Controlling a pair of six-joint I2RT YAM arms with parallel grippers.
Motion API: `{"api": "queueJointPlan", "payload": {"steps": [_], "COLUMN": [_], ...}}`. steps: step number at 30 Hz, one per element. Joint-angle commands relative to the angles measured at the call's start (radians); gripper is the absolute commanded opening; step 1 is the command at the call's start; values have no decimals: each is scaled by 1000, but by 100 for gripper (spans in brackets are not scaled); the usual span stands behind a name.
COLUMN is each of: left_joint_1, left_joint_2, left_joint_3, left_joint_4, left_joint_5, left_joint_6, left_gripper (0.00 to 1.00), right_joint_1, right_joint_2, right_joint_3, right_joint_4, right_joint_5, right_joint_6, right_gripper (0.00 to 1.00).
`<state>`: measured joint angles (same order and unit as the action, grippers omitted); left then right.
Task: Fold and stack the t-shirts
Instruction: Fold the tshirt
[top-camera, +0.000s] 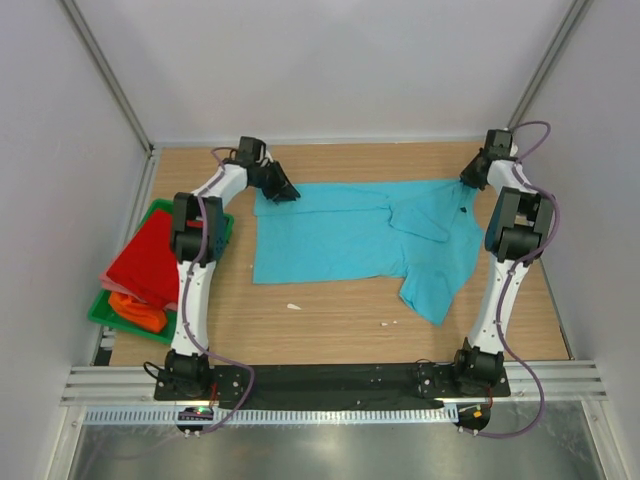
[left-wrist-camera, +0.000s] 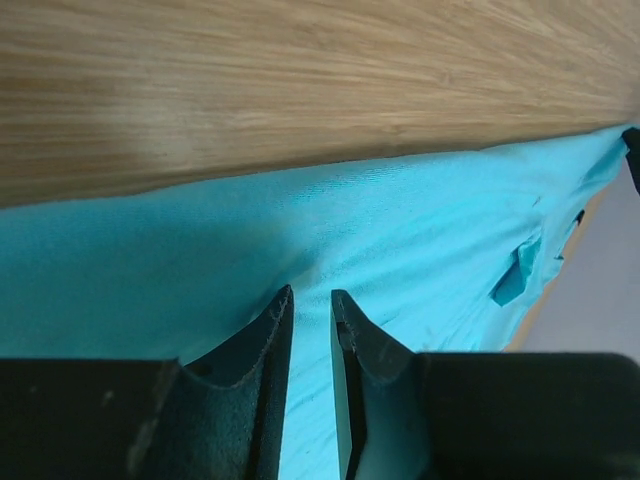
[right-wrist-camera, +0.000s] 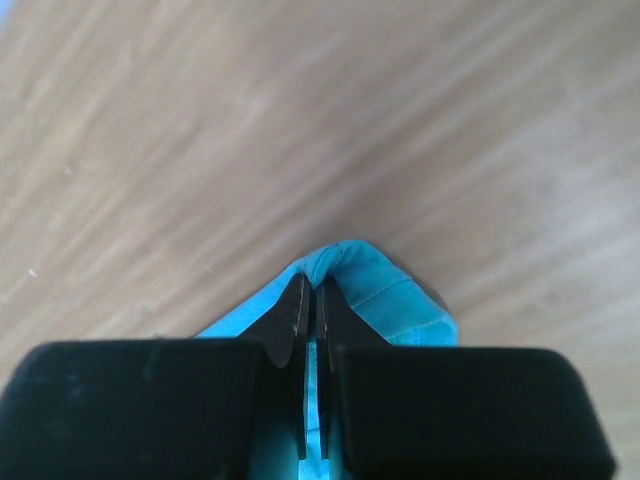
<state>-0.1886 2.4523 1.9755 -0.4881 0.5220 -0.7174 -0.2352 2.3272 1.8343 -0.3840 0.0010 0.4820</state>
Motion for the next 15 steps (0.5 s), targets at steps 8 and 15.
{"api": "queueJointPlan", "payload": {"steps": [8, 15], "left_joint_1": [20, -29], "left_joint_2": [90, -91], "left_joint_3": [137, 128], "left_joint_4": [-30, -70], "left_joint_5": [-19, -88], "left_joint_6": [13, 67], "left_gripper": [35, 53], "right_joint_1": [5, 8], "right_joint_2": [173, 111], "right_joint_3": [308, 543], "right_joint_4": [-64, -419], "right_joint_5": [25, 180], "right_joint_6": [4, -19], "right_gripper": [15, 52]}}
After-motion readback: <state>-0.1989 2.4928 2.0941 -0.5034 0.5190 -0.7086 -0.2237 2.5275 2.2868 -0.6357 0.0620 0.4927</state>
